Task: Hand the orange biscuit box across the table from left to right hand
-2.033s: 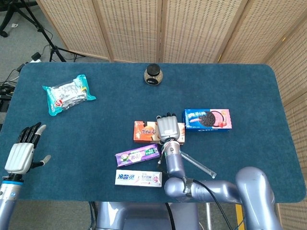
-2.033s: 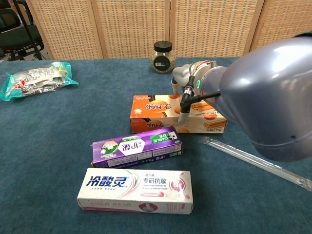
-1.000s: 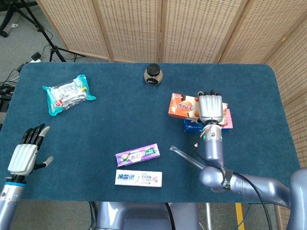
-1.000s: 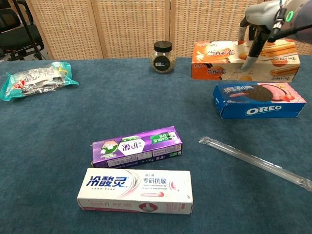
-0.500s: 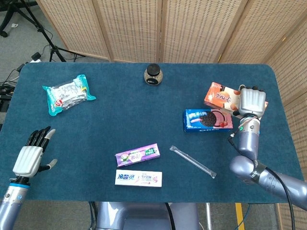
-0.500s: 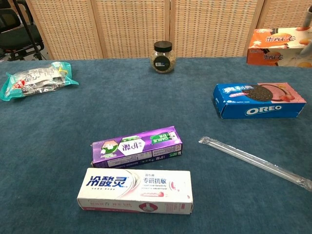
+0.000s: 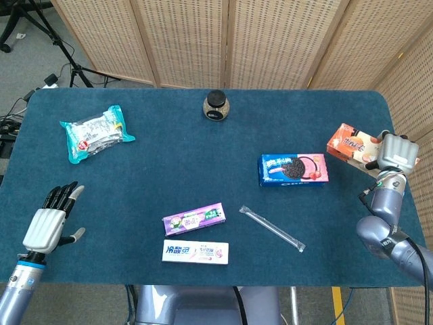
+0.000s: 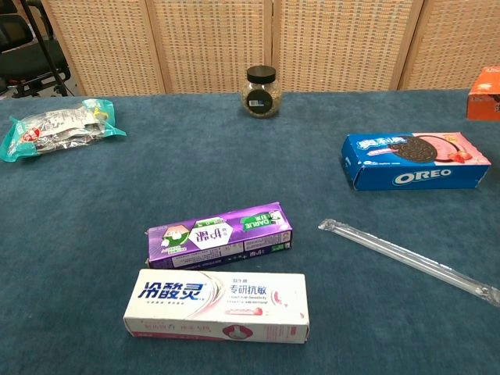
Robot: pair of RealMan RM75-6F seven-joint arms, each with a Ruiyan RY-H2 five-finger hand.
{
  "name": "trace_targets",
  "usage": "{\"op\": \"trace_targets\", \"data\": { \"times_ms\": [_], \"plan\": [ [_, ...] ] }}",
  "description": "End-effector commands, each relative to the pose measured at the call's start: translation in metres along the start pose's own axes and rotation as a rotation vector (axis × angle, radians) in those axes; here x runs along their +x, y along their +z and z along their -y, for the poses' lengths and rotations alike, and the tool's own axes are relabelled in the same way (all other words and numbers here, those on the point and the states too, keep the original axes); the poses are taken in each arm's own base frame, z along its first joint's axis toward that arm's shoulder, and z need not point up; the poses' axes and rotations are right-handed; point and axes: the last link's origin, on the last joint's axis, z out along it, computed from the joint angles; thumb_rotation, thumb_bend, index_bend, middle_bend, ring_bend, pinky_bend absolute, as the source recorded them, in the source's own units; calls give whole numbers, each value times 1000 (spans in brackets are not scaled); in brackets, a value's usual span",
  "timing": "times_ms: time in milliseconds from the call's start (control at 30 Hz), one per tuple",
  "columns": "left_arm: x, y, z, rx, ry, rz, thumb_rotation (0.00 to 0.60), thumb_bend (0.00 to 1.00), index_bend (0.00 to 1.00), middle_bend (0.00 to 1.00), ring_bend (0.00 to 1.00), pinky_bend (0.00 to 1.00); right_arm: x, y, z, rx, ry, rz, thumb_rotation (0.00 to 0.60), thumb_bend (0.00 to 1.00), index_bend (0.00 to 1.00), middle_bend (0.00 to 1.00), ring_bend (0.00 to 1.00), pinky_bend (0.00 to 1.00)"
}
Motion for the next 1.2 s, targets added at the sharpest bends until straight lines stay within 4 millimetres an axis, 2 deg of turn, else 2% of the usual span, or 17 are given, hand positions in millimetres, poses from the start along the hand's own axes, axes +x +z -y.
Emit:
{"op": "trace_targets", "data": {
  "times_ms": [33,467,633,833,967,1200],
  "plan": [
    [0,0,0,-2,1,3,600,223,67,0,0,0,-4,2,-6,-10,10,10,600,155,497,315,211,271],
    [-5,-2,-6,-23,6,21,600,224,67,0,0,0,-9,12,-18,-43,35,17,600,154,497,299,211,271],
    [-6,-3,-9,-34,7,26,600,225,67,0,0,0,-15,14,-23,-48,72,47,600,152,496,238,163,271],
    [-6,-4,-10,-41,4,24,600,225,67,0,0,0,-18,11,-20,-25,79,77,600,131,381,101,10,271],
    [-5,-4,-10,-39,1,23,600,225,67,0,0,0,-20,9,-15,-18,74,82,600,117,333,50,0,271],
    [-3,-3,-9,-40,-8,18,600,225,67,0,0,0,-24,4,-4,3,72,101,600,105,302,22,0,252]
  ]
}}
